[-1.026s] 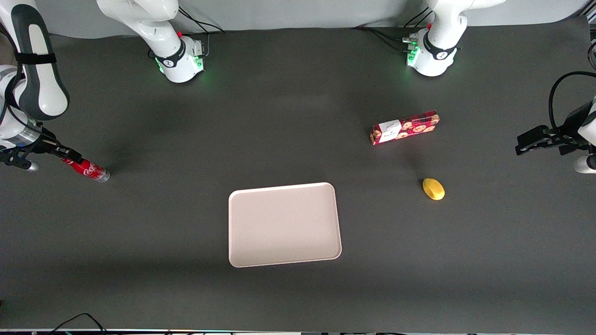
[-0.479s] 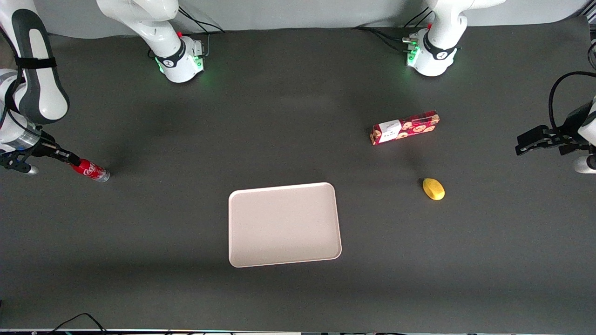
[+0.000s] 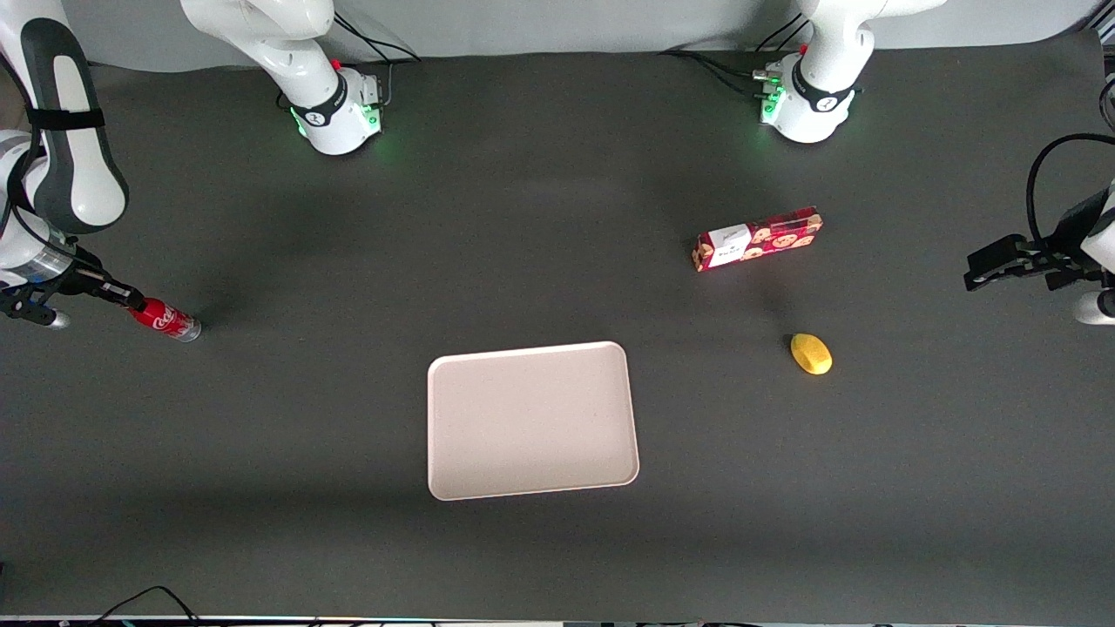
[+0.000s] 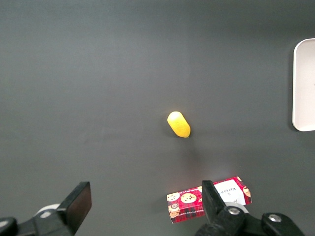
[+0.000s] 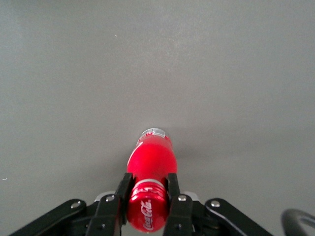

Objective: Place coke bottle on tray
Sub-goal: 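Lift the held bottle up off the table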

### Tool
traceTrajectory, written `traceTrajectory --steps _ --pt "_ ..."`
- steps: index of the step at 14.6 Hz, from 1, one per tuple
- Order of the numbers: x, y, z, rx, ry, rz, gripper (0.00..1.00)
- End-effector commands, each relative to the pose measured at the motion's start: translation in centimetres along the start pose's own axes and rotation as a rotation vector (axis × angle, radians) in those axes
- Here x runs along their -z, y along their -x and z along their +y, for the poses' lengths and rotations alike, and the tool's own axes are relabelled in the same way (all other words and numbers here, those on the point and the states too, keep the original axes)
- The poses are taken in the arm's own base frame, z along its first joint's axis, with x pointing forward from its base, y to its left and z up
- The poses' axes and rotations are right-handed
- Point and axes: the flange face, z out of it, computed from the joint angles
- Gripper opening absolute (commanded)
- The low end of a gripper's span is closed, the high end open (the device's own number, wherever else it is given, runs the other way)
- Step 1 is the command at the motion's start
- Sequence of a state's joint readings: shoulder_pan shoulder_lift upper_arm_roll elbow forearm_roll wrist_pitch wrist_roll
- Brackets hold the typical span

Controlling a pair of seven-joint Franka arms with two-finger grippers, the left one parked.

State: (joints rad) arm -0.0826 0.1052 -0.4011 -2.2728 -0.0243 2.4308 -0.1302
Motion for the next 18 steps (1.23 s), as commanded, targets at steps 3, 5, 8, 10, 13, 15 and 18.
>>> traceTrajectory --steps 3,5,8,10,13,15,18 --pt "10.5 -3.2 0.6 0.040 -0.040 -0.064 0.00" --pt "16.3 -3.4 0.5 0.049 -0.058 -0.051 0.00" --pt "24.6 -3.4 1.0 0.045 -0.063 -0.067 0.00" --pt "29.0 -3.0 0.6 0.058 -0.058 -0.090 0.00" --pt "28.7 -3.4 -0.3 0.063 -0.057 -0.106 0.00" --pt "28.4 -3.7 -2.8 0.069 -0.062 -0.118 0.00" --pt "28.7 -3.6 -11.0 0.026 -0.071 -0.128 0.00"
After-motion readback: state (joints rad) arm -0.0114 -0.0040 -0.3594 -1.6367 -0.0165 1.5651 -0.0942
